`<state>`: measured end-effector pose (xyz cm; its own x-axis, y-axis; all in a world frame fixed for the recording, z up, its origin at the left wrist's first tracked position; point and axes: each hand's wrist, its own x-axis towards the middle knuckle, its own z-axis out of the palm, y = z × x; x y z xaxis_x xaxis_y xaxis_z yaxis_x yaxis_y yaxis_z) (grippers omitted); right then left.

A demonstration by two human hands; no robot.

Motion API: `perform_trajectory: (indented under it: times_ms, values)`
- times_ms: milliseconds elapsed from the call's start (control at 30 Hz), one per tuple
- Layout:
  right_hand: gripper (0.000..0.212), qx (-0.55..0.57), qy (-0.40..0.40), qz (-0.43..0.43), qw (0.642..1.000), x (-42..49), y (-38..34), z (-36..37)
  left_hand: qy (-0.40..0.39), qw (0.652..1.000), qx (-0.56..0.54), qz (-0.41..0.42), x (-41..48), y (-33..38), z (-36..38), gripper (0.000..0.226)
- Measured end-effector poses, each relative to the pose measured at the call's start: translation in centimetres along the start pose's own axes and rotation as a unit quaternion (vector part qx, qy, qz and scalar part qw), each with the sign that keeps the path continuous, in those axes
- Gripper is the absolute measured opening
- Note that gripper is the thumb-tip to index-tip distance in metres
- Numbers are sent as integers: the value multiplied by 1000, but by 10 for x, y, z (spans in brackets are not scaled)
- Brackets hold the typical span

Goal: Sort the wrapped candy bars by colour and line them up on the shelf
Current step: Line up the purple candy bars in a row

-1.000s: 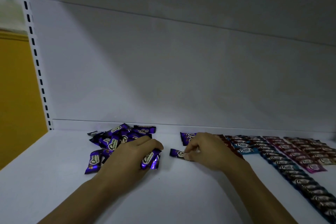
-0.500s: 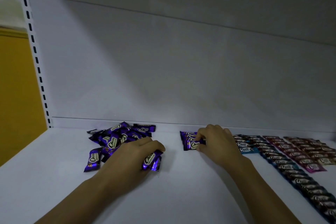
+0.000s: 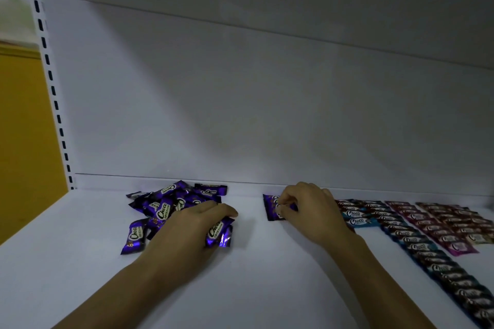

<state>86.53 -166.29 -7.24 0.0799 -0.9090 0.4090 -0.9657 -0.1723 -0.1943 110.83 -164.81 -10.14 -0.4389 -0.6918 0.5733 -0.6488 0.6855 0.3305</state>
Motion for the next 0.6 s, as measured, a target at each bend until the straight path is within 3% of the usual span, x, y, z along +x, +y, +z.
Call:
perform_trajectory:
  times_ms: [67,133,233,333,400,500,600]
  values:
    - [21,228,-12,1,974,-4,-22,-6,22,999,-2,-27,1,0,0,66]
    - [40,355,-51,-16,933,-9,-48,-9,5,997,7,-76,5,-1,-2,85]
    - [55,361,-85,-31,928,-16,-73,-1,-36,990,48,-131,8,1,-3,104]
    - [30,379,-89,-13,921,-20,-84,11,-37,990,35,-129,10,1,-3,108]
    - [17,421,-86,-18,903,-21,-90,13,-34,991,35,-123,10,1,-3,107]
    - [17,468,-20,4,883,-17,-92,12,-17,992,11,-122,9,-1,-3,96]
    - [13,527,20,42,849,-11,-92,4,7,996,14,-93,5,-4,-5,59]
